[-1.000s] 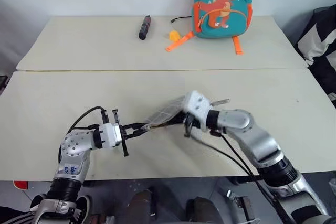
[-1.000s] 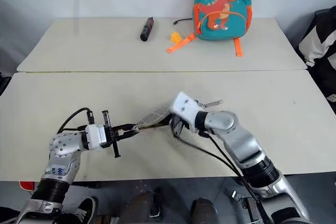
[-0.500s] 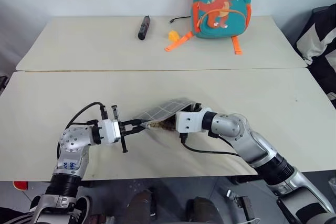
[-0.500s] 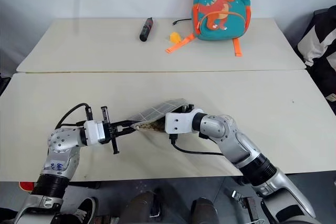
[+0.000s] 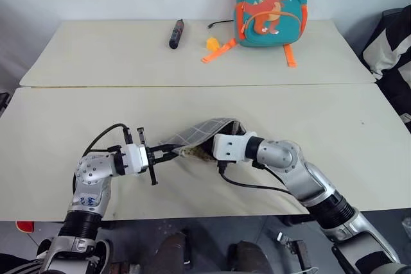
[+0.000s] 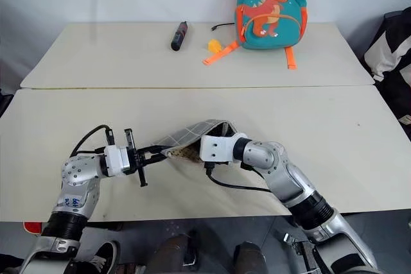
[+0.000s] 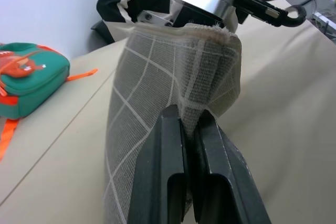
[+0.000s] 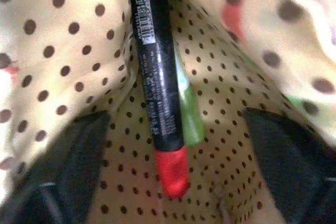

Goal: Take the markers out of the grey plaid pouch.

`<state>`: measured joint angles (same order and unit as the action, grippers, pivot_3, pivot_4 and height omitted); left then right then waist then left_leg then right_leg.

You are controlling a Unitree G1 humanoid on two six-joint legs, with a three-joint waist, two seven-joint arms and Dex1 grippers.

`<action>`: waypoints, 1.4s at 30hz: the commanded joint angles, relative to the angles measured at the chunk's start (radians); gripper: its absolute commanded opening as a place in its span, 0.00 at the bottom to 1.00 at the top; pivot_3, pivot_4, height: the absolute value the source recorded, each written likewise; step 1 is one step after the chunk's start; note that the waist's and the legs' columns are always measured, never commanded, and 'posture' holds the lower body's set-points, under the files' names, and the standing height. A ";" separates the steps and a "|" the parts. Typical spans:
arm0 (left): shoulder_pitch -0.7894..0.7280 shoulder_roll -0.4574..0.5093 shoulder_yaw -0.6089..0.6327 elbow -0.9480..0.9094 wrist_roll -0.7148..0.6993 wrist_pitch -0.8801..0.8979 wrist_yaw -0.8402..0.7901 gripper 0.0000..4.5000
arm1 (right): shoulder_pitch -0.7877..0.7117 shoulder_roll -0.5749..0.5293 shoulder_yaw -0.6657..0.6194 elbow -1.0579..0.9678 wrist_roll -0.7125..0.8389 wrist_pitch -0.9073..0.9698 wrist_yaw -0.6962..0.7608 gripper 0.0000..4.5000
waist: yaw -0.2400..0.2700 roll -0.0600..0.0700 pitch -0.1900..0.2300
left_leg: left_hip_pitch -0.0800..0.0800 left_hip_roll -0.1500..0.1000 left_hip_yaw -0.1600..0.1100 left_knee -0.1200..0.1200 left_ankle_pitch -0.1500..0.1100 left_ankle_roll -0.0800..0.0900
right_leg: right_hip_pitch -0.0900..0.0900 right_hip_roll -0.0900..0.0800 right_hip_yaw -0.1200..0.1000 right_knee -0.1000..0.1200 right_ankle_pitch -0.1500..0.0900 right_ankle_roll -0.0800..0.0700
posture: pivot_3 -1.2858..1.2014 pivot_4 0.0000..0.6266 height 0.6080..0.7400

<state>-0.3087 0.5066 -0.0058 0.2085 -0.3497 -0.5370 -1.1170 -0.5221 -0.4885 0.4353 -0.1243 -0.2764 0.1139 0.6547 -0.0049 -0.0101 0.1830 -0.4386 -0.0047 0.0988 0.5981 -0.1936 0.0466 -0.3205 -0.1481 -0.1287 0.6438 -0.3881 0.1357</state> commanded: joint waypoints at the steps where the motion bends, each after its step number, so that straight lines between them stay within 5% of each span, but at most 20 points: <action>1: -0.006 -0.008 0.012 -0.030 -0.033 -0.011 -0.004 0.00 | 0.001 0.024 -0.035 -0.034 0.006 0.001 -0.014 0.61 | -0.001 0.000 0.000 | 0.000 0.000 0.000 0.000 0.000 0.000 | 0.000 0.000 0.000 0.000 0.000 0.000 | 0.52 0.24 1.00; 5: -0.002 -0.015 0.005 -0.048 -0.041 0.001 -0.004 0.00 | 0.000 0.039 -0.022 -0.018 -0.035 -0.011 -0.032 0.30 | -0.001 0.000 0.000 | 0.000 0.000 0.000 0.000 0.000 0.000 | 0.000 0.000 0.000 0.000 0.000 0.000 | 0.52 0.24 1.00; 27: -0.002 -0.050 -0.017 -0.118 -0.049 0.053 -0.015 0.00 | -0.090 0.113 0.047 0.191 -0.165 -0.118 -0.030 0.30 | -0.010 0.000 0.000 | 0.000 0.000 0.000 0.000 0.000 0.000 | 0.000 0.001 0.000 0.001 0.000 0.000 | 0.52 0.24 1.00; 31: 0.004 -0.050 -0.014 -0.119 -0.047 0.050 -0.016 0.00 | -0.075 0.136 0.024 0.182 -0.137 -0.103 -0.025 0.13 | -0.014 0.000 0.000 | 0.000 0.000 0.000 0.000 0.000 0.000 | 0.000 0.001 0.000 0.001 0.000 0.000 | 0.52 0.24 1.00; 42: 0.013 -0.026 0.020 -0.058 -0.010 0.020 0.007 0.00 | -0.015 0.069 -0.074 -0.038 -0.004 -0.012 0.117 0.12 | -0.019 0.000 0.000 | 0.000 0.000 -0.002 0.000 0.000 0.000 | 0.000 0.001 0.000 0.001 0.000 0.000 | 0.52 0.24 1.00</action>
<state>-0.3020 0.4731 -0.0050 0.1632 -0.3596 -0.5003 -1.1166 -0.5333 -0.4000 0.4127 -0.0857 -0.3213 0.0976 0.7418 -0.0234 -0.0101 0.1830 -0.4386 -0.0049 0.0973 0.5980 -0.1935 0.0464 -0.3202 -0.1476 -0.1287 0.6445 -0.3881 0.1357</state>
